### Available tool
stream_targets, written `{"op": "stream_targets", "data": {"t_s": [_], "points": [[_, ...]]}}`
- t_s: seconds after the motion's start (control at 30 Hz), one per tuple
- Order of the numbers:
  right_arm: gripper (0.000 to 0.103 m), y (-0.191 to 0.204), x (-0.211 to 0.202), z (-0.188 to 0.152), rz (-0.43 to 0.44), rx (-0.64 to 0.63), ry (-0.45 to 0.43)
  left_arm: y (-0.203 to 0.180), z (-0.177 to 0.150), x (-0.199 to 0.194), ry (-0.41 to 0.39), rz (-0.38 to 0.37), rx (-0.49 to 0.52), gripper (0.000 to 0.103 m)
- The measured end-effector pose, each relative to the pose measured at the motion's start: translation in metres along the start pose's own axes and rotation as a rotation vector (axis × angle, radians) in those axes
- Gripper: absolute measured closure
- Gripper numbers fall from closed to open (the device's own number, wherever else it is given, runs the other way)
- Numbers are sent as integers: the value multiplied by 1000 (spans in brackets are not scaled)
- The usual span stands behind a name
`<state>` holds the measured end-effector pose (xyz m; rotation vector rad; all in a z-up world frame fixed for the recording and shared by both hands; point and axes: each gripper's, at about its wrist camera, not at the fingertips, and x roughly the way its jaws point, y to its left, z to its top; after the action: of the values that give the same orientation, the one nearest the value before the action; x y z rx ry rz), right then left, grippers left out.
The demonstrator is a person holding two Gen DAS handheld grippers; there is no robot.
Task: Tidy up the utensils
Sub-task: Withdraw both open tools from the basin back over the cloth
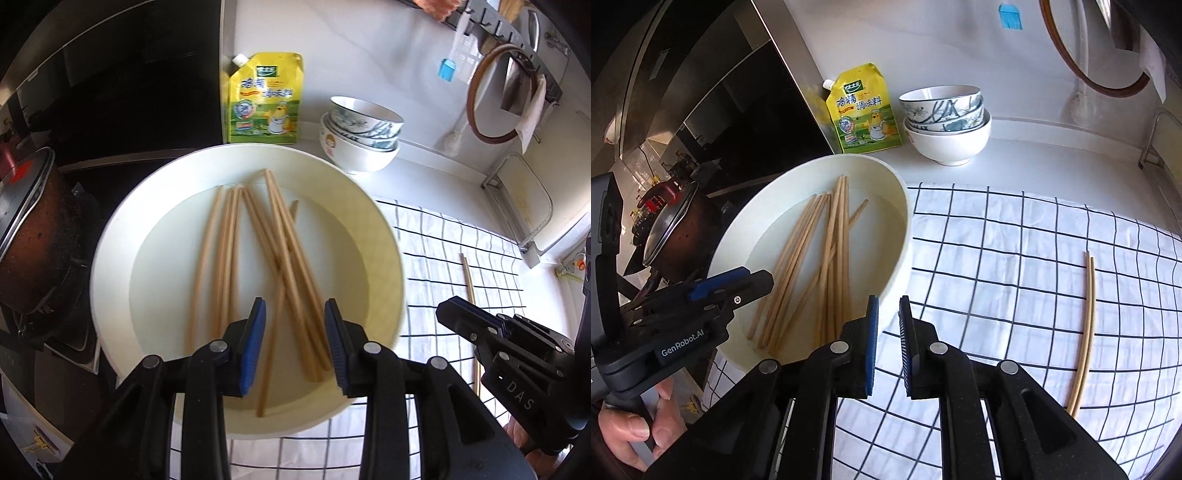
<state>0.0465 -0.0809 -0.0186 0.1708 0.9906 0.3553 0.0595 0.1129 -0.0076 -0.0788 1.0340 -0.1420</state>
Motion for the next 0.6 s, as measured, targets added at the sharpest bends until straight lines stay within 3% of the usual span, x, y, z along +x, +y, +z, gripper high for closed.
{"op": "stream_targets", "data": {"t_s": [0.37, 0.6], "points": [[76, -81, -24, -30, -114, 78, 2, -69, -14, 5, 8, -72, 60, 55], [76, -137, -30, -57, -176, 159, 32, -113, -26, 14, 34, -105, 112, 51]]}}
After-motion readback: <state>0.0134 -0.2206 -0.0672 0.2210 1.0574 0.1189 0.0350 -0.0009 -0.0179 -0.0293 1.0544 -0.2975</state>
